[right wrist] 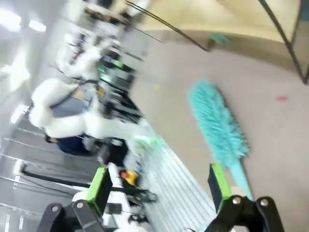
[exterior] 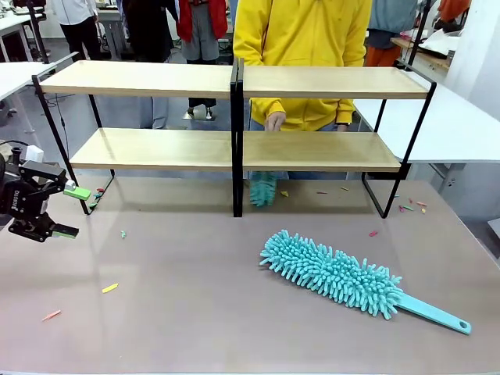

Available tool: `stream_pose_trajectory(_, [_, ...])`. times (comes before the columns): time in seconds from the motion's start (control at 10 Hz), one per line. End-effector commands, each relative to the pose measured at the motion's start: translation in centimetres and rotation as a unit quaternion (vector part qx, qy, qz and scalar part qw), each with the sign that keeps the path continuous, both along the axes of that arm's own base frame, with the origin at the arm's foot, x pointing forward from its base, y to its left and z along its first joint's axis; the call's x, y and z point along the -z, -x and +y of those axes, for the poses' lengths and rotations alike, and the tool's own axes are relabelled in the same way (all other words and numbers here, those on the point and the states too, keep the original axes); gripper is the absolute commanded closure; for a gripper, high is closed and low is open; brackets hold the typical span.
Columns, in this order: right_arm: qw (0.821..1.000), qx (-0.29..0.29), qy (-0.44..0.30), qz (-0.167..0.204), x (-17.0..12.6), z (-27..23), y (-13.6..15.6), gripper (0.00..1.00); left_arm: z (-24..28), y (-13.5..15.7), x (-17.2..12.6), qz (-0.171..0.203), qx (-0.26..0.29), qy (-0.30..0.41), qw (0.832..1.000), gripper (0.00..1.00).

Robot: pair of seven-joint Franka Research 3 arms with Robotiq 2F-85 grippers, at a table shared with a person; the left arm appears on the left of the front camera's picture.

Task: Clean the shelves.
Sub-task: Place the Duster on the table.

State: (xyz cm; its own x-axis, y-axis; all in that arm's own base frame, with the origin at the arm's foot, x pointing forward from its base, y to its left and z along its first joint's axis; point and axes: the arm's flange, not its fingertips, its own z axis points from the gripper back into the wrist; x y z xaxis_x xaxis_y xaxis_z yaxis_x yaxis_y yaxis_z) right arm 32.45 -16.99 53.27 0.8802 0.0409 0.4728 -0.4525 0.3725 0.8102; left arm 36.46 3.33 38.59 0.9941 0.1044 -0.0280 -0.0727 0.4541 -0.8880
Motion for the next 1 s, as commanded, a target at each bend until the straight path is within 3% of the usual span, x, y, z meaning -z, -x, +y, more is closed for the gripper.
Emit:
stream_pose_trajectory(0.0, [0.998,0.029,-0.058,0.02,0.4,0.7,1.2,0.0,-0.1,0.2,0.2,-0.008,0.003,0.01,1.0,0.0])
stream_pose_trajectory(0.1, [0.998,0.02,-0.035,0.058,0.5,1.5,1.0,0.0,-0.1,0.2,0.2,-0.008,0.003,0.01,1.0,0.0])
stream_pose_trajectory(0.2, [0.999,0.011,-0.038,0.004,0.0,-0.3,1.3,0.0,-0.1,0.2,0.2,-0.008,0.003,0.01,1.0,0.0])
stream_pose_trajectory(0.9, [0.999,0.011,-0.038,0.004,0.0,-0.3,1.3,0.0,-0.1,0.2,0.2,-0.008,0.003,0.01,1.0,0.0])
